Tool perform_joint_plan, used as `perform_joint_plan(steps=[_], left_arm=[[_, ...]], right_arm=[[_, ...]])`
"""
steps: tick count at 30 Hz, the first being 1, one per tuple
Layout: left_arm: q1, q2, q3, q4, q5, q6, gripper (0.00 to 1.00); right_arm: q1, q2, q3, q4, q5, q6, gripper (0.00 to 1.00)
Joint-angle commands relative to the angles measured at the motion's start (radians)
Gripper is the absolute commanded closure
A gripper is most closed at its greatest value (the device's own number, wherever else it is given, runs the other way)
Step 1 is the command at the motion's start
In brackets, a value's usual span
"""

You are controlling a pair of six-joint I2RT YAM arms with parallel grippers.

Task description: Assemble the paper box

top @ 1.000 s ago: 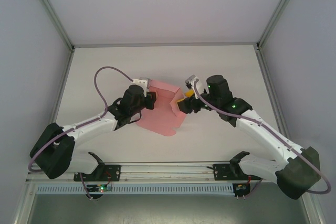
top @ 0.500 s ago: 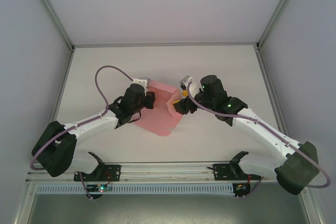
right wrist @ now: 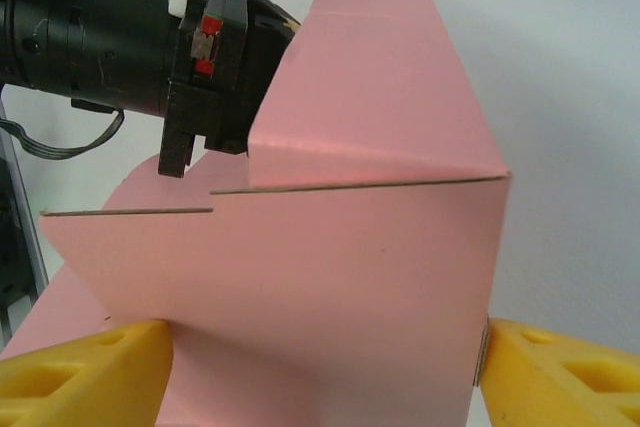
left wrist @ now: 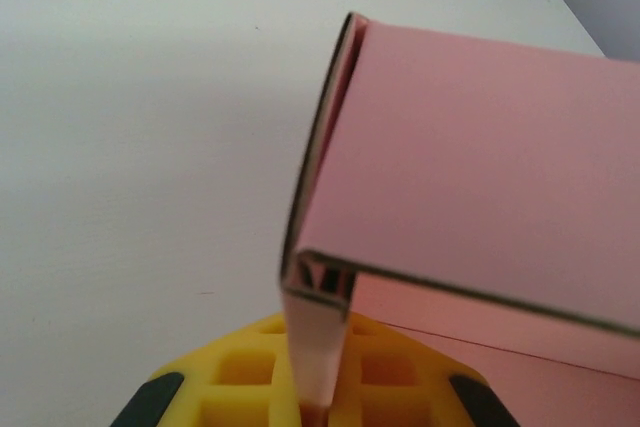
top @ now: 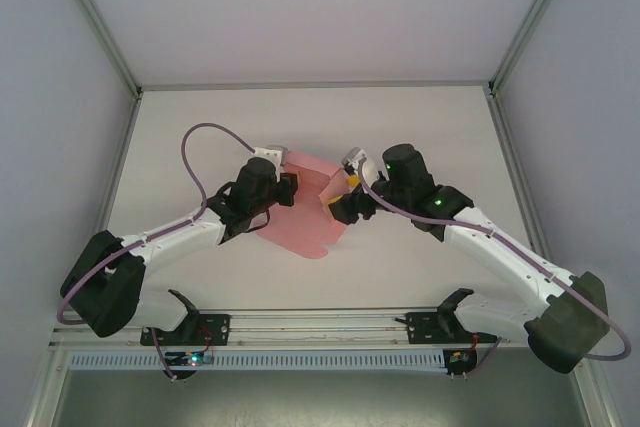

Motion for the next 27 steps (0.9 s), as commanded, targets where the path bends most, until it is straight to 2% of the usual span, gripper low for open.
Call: perform_joint_plan(steps=[1,4,8,13,17,22,24,27], left_arm=[[-0.007,0.003,0.049,0.061,0.008,-0.028,1.00],[-0.006,0.007,0.056,0.065,0.029,-0.029,1.00],[-0.006,0.010,0.057,0.097,0.098,-0.021,1.00],[-0.007,0.011,0.070,0.098,0.129,-0.021,1.00],[-0.008,0.011,0.071,0.090,0.132,-0.031,1.00],[-0.014,0.014,0.074,0.088,0.139,-0.037,1.00],[-0.016,0.016,0.079,0.076,0.128,-0.040,1.00],[-0.025,0.020,0.095,0.045,0.100,-0.052,1.00]], right_arm=[[0.025,-0.018,-0.022,-0.035,-0.042,-0.024,0.20],[0.030,-0.013,-0.023,-0.033,0.000,-0.028,0.20],[0.047,0.025,-0.014,-0.010,0.129,-0.019,0.20],[0.071,0.091,0.021,0.031,0.279,0.013,0.29],[0.088,0.114,0.039,0.057,0.459,0.057,0.48],[0.108,0.133,0.042,0.078,0.574,0.083,0.61],[0.115,0.142,0.043,0.086,0.630,0.094,0.73],[0.128,0.159,0.051,0.095,0.738,0.104,0.85]])
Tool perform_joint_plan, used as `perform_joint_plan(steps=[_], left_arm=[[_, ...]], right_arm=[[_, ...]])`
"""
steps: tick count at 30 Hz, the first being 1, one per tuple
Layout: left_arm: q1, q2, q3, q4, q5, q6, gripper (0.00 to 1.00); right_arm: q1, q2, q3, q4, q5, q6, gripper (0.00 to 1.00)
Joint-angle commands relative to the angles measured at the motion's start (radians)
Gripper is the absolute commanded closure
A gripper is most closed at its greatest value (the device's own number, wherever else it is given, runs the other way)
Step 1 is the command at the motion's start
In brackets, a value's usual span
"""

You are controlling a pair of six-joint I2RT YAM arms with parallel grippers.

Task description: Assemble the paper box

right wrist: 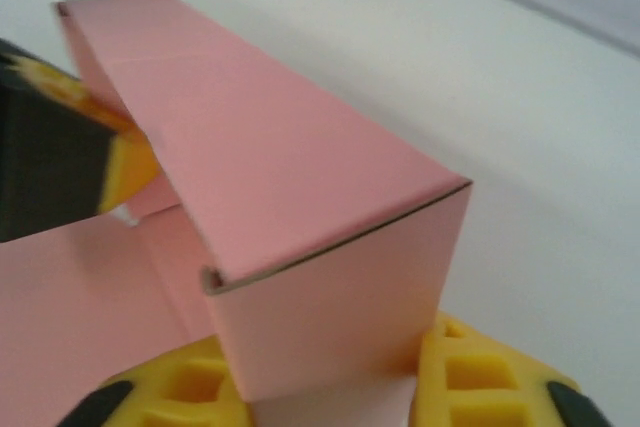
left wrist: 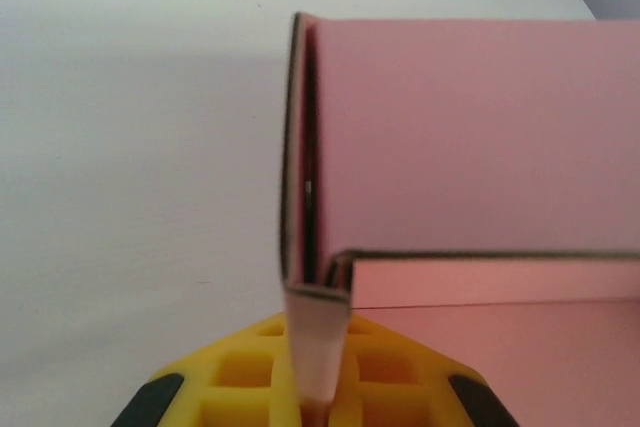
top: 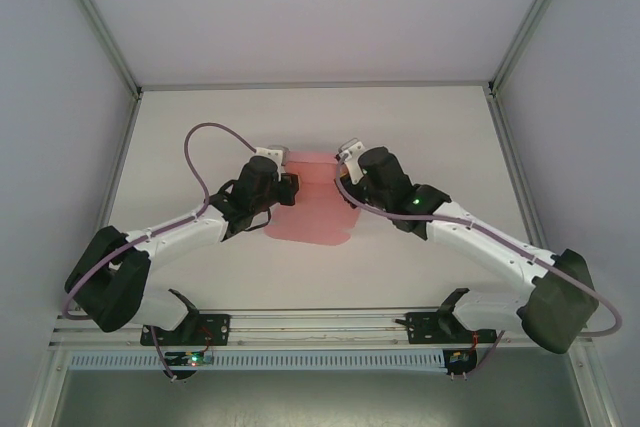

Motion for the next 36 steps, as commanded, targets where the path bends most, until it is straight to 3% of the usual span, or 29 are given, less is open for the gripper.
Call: perform_joint_plan(steps=[1,8,15,22,27,31,34,36], left_arm=[[-0.036,-0.009,0.082,0.065,0.062,-0.033,1.00],[-0.079,0.031,0.197,-0.134,-0.130,-0.134,1.00],[-0.096,0.113,0.309,-0.377,-0.371,-0.366,1.00],[-0.093,0.135,0.356,-0.612,-0.538,-0.540,1.00],[-0.084,0.126,0.348,-0.665,-0.557,-0.562,1.00],[-0.082,0.119,0.338,-0.635,-0.495,-0.537,1.00],[-0.083,0.121,0.323,-0.557,-0.416,-0.501,1.00],[-0.084,0.133,0.334,-0.540,-0.375,-0.497,1.00]], right_arm=[[0.021,0.051,0.019,0.014,0.197,0.029,0.86],[0.055,0.138,0.068,-0.016,0.489,0.018,1.00],[0.049,0.235,0.140,-0.113,0.808,0.070,1.00],[-0.005,0.258,0.145,-0.199,0.955,0.159,1.00],[-0.043,0.243,0.138,-0.240,1.022,0.210,1.00],[-0.055,0.248,0.149,-0.240,1.098,0.194,1.00],[-0.063,0.244,0.155,-0.218,1.013,0.189,1.00],[-0.055,0.254,0.146,-0.168,1.027,0.153,1.00]])
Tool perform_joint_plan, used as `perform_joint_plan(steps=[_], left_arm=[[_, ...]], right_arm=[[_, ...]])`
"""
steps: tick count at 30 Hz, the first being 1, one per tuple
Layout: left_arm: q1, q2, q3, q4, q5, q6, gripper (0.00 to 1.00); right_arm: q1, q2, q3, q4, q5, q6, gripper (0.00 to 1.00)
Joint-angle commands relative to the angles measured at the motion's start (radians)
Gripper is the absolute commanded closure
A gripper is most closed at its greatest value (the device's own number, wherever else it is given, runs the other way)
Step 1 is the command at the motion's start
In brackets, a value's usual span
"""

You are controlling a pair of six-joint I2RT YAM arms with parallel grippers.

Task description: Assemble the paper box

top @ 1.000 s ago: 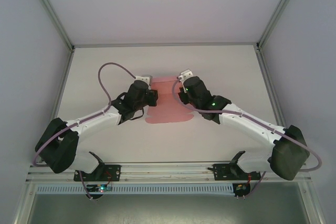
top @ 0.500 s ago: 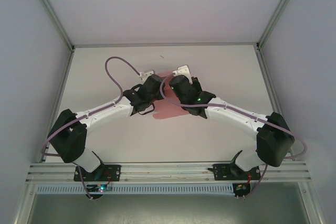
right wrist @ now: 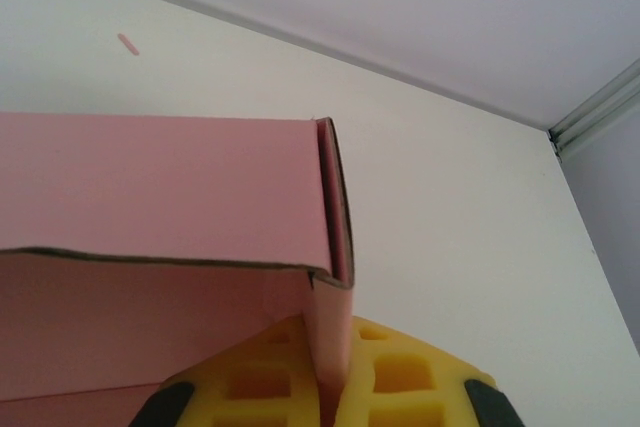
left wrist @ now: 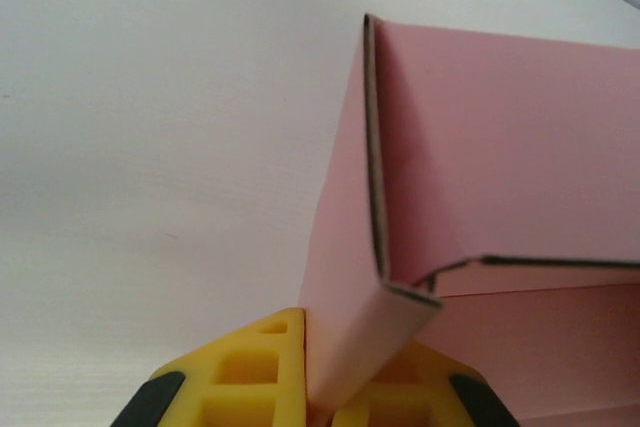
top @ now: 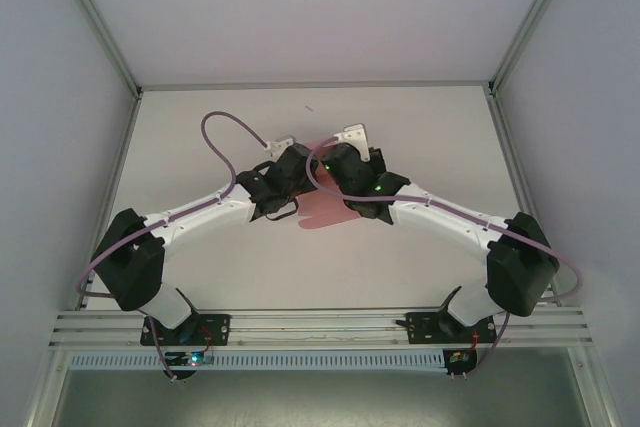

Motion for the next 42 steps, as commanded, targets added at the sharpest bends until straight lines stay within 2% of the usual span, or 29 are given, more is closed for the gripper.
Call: perform_joint_plan(steps=[1,4,6,10,12,15,18,20,22,25,29,32,34,36,38,40,42], left_arm=[[0.049,-0.021,-0.011,-0.127,-0.104,-0.063,1.00],[0.044,-0.015,-0.005,-0.102,-0.071,-0.048,1.00],[0.043,-0.010,-0.008,-0.080,-0.048,-0.036,1.00],[0.043,-0.006,-0.007,-0.073,-0.034,-0.036,1.00],[0.043,-0.003,-0.004,-0.071,-0.038,-0.032,1.00],[0.043,-0.002,-0.009,-0.045,-0.042,-0.013,1.00],[0.047,0.004,-0.020,0.001,-0.020,0.022,1.00],[0.048,0.012,-0.016,0.015,-0.011,0.045,1.00],[0.049,0.018,-0.021,0.034,0.000,0.076,1.00],[0.050,0.013,-0.032,0.060,0.007,0.091,1.00],[0.049,-0.013,-0.069,0.121,0.020,0.113,1.00],[0.049,-0.035,-0.083,0.143,0.032,0.142,1.00],[0.049,-0.054,-0.102,0.173,0.048,0.172,1.00],[0.049,-0.072,-0.127,0.207,0.061,0.196,1.00],[0.049,-0.088,-0.144,0.219,0.063,0.210,1.00],[0.049,-0.099,-0.151,0.220,0.059,0.214,1.00],[0.050,-0.108,-0.161,0.243,0.070,0.224,1.00]], right_arm=[[-0.114,0.024,-0.008,-0.119,0.397,-0.009,1.00],[-0.107,0.077,0.053,-0.207,0.433,0.020,1.00],[-0.116,0.074,0.054,-0.197,0.326,0.020,1.00],[-0.109,0.004,-0.016,-0.050,0.169,-0.047,0.96],[-0.100,-0.039,-0.046,0.012,0.085,-0.092,0.91],[-0.100,-0.115,-0.070,0.032,-0.128,-0.111,0.74],[-0.106,-0.224,-0.110,0.060,-0.425,-0.140,0.48],[-0.109,-0.306,-0.151,0.105,-0.589,-0.169,0.25],[-0.110,-0.388,-0.189,0.141,-0.688,-0.183,0.16],[-0.116,-0.493,-0.229,0.157,-0.656,-0.162,0.07],[-0.153,-0.588,-0.274,0.143,-0.612,-0.158,0.05],[-0.223,-0.616,-0.269,0.065,-0.682,-0.126,0.09],[-0.332,-0.627,-0.258,0.023,-0.844,-0.089,0.11],[-0.453,-0.623,-0.249,0.013,-1.042,-0.050,0.19],[-0.538,-0.608,-0.247,0.013,-1.248,-0.069,0.20],[-0.570,-0.587,-0.254,0.008,-1.411,-0.117,0.20],[-0.567,-0.561,-0.272,0.029,-1.473,-0.150,0.20]])
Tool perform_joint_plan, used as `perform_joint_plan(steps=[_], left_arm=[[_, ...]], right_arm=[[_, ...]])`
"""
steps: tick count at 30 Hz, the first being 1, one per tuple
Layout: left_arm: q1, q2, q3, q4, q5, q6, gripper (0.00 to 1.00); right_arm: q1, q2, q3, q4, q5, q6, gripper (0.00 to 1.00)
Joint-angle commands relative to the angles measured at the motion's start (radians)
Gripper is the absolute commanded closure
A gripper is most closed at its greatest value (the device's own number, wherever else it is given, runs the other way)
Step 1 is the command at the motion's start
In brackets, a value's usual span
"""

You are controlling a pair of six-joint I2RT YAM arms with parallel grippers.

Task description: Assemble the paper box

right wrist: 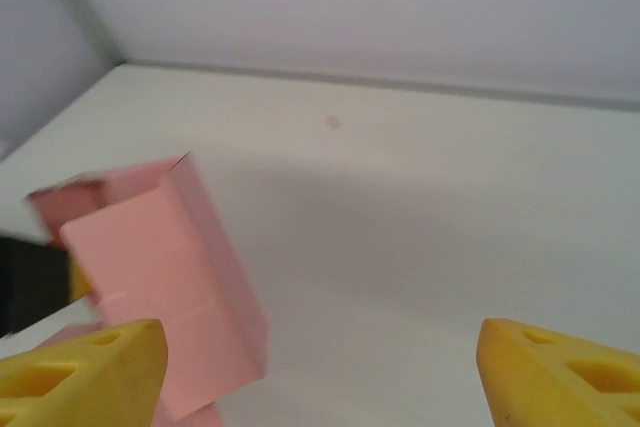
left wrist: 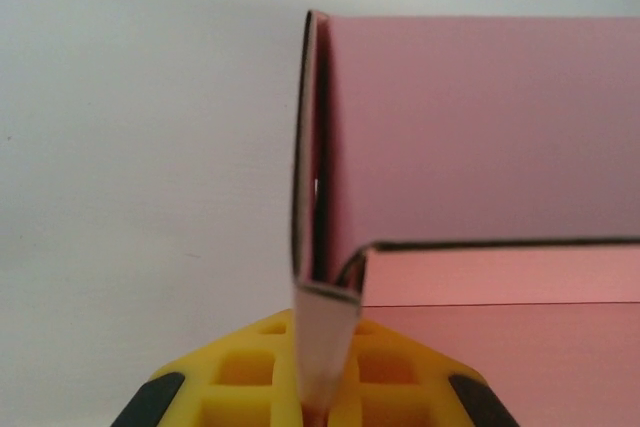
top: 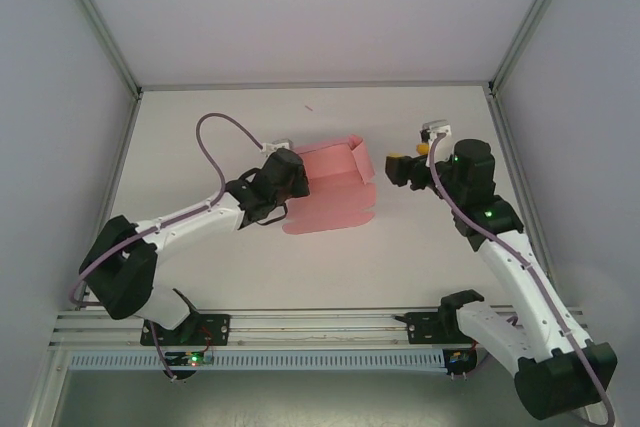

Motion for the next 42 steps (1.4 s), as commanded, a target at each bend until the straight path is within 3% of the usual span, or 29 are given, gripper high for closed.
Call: perform_joint_plan(steps=[1,7,10,16,23,27,32,35,38,42], left_arm=[[0.008,-0.037,-0.019,0.089,0.013,0.046,1.00],[0.007,-0.049,-0.017,0.101,0.064,0.075,1.00],[0.007,-0.062,-0.034,0.123,0.071,0.078,1.00],[0.007,-0.064,-0.041,0.137,0.100,0.101,1.00],[0.008,-0.044,-0.032,0.139,0.120,0.102,1.00],[0.006,-0.030,-0.010,0.113,0.126,0.104,1.00],[0.000,-0.026,0.007,0.072,0.103,0.078,1.00],[-0.011,-0.013,0.035,0.022,0.075,0.066,1.00],[-0.027,0.001,0.057,-0.012,0.061,0.079,1.00],[-0.035,0.000,0.052,0.011,0.083,0.077,1.00]], right_arm=[[-0.003,0.040,-0.026,0.023,-0.301,-0.046,0.20],[-0.006,0.152,0.038,-0.020,-0.357,-0.116,0.27],[-0.005,0.170,0.049,-0.027,-0.341,-0.133,0.27],[-0.004,0.185,0.057,-0.020,-0.373,-0.158,0.42],[0.029,0.218,0.082,-0.024,-0.388,-0.173,0.48],[0.115,0.255,0.121,-0.051,-0.144,-0.182,0.52],[0.293,0.305,0.158,-0.022,0.491,-0.094,0.72],[0.373,0.347,0.165,-0.003,0.792,-0.066,0.81],[0.384,0.382,0.175,-0.002,0.872,-0.039,0.82],[0.384,0.397,0.161,0.049,0.851,-0.064,0.86]])
